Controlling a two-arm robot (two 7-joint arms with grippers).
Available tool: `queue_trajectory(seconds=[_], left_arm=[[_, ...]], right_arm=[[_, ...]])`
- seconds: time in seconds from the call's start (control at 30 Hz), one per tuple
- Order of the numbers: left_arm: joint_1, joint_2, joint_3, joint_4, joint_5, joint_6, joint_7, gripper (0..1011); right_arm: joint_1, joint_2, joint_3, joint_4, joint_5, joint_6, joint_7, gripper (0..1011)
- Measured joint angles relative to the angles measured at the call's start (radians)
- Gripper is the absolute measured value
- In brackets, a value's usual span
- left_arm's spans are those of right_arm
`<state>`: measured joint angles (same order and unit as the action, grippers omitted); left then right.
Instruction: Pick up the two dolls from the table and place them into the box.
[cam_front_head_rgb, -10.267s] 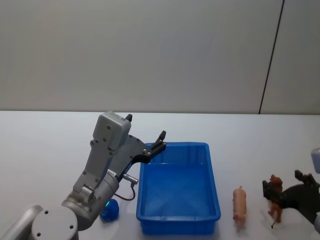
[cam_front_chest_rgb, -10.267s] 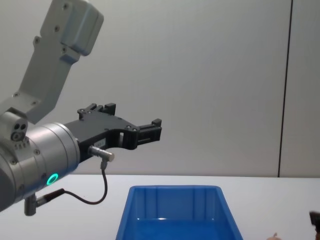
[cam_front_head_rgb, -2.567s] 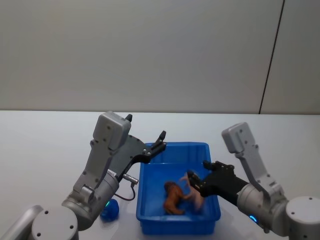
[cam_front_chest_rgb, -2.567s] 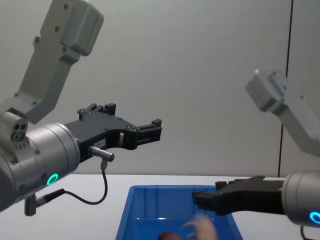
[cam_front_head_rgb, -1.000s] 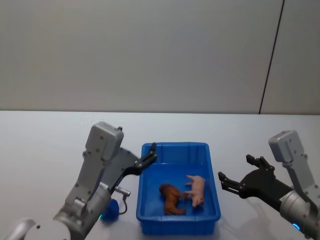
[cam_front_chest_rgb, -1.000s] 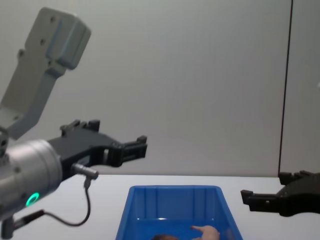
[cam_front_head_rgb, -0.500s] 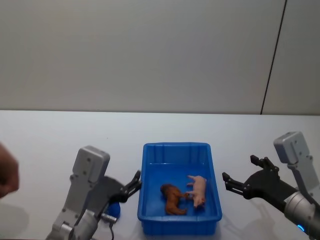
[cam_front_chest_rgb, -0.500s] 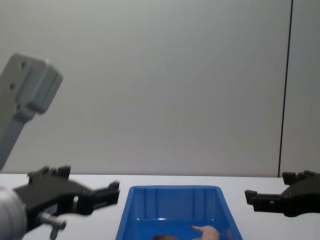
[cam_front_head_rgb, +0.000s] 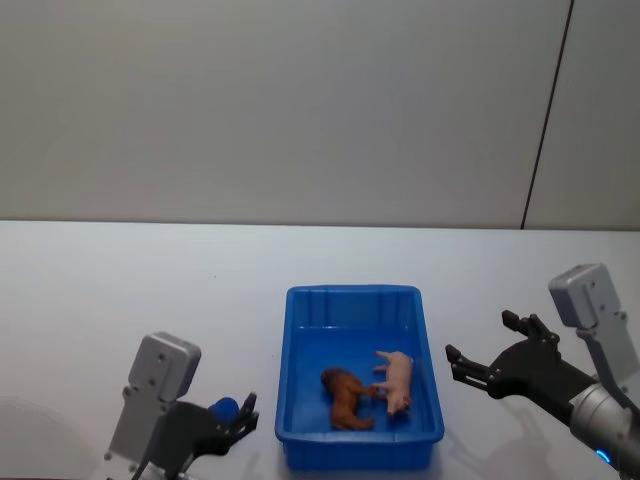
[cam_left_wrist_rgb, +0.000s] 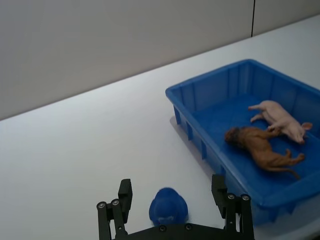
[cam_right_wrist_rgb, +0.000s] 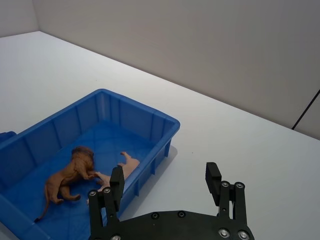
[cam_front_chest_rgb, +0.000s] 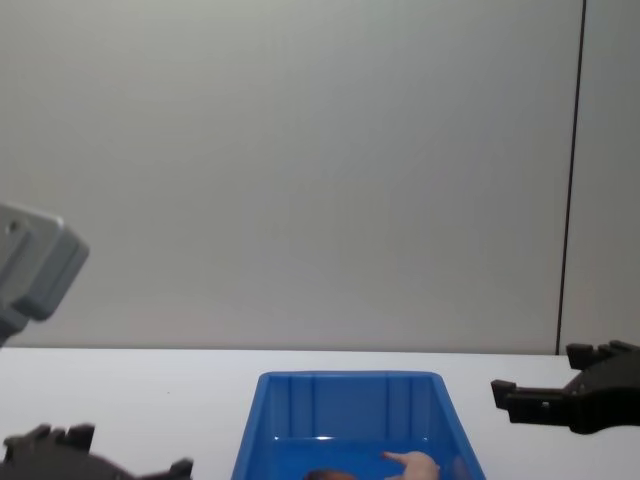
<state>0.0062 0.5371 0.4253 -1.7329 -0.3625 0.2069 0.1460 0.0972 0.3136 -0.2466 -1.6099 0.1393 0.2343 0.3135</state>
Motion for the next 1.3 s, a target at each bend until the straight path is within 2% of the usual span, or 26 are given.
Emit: queue_trajectory(seconds=[0.33, 0.57, 1.3], left_arm=[[0.007, 0.010, -0.009, 0.029, -0.012, 0.061, -0.047, 1002], [0.001, 0.008, -0.013, 0.058, -0.008, 0.079, -0.078, 1002], [-0.061, -0.029, -0.029, 0.180, 0.059, 0.056, -0.150, 1002]], right_arm=[[-0.001, 0.001, 0.001, 0.000, 0.000, -0.001, 0.000, 1000], [-0.001, 0.001, 0.001, 0.000, 0.000, -0.001, 0.000, 1000], [-0.001, 0.001, 0.001, 0.000, 0.000, -0.001, 0.000, 1000]])
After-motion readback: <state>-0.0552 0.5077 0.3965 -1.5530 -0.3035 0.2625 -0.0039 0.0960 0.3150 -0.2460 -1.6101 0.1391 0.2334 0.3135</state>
